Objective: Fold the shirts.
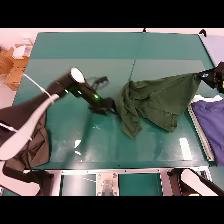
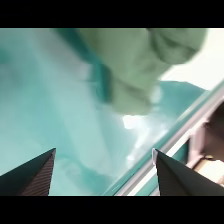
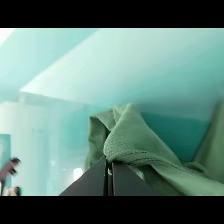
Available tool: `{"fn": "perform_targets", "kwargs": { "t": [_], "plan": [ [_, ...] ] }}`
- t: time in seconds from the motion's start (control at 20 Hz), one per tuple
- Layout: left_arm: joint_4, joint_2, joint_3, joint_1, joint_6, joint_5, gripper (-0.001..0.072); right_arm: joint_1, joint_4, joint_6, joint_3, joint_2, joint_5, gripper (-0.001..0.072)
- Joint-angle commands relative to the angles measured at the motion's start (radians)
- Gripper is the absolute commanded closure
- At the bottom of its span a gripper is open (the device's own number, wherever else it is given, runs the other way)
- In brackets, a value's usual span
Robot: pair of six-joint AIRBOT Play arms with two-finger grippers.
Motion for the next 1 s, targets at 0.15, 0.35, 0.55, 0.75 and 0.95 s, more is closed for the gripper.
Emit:
{"fn": "perform_targets", "kwargs": {
  "t": [0.15,0.35,0.55,0.75,0.95],
  "plan": [
    [-0.178,-0.038,-0.124,-0.274,0.067,0.584,-0.0008,-0.01,-0.023,-0.02,0.007,-0.056,0.012,0.0693],
    [-0.249,-0.108,-0.082,-0.294,0.068,0.641,-0.0007,-0.01,-0.023,-0.032,0.006,-0.056,0.015,0.0693],
    [-0.19,-0.13,-0.031,-0.298,0.069,0.642,0.0688,-0.01,-0.024,-0.047,0.006,-0.056,0.015,0.0693],
    [-0.096,-0.069,0.022,-0.228,0.068,0.451,0.0687,-0.013,-0.021,-0.047,0.013,-0.056,0.014,0.0694],
    [0.349,0.179,0.135,-0.03,-0.066,0.249,0.0687,-0.027,0.005,-0.043,0.132,-0.043,0.04,0.0694]
  ]
}}
